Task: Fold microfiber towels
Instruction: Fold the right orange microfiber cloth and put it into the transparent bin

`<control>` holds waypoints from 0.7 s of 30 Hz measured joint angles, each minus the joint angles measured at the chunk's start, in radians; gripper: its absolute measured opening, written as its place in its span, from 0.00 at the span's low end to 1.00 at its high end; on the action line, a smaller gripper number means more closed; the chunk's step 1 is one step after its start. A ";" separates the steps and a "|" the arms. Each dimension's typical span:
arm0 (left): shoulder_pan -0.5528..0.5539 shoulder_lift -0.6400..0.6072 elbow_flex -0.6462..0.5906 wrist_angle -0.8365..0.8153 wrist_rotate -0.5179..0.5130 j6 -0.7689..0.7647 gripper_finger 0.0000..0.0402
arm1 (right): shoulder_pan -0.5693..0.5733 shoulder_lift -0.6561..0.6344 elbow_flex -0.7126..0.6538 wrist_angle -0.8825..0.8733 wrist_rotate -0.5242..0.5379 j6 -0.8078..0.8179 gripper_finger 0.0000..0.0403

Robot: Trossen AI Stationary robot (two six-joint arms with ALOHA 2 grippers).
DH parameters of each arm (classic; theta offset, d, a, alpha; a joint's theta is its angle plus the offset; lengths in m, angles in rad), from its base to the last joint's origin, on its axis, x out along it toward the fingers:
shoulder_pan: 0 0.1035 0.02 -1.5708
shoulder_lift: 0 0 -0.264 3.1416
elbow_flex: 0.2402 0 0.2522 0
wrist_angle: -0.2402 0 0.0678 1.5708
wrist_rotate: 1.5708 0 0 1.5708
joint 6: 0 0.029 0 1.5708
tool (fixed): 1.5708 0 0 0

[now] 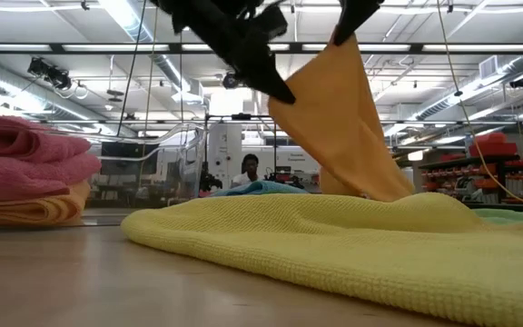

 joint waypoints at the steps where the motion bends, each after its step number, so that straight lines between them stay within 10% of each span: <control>1: -0.005 -0.001 0.040 -0.062 -0.003 0.007 0.02 | 0.000 -0.004 0.004 -0.004 0.000 -0.006 0.02; 11: -0.071 -0.003 0.406 -0.506 -0.011 0.057 0.02 | 0.007 -0.013 0.208 -0.178 -0.179 0.153 0.02; 21: -0.260 -0.001 0.469 -0.610 -0.011 -0.049 0.02 | 0.167 -0.011 0.165 -0.187 -0.447 0.336 0.02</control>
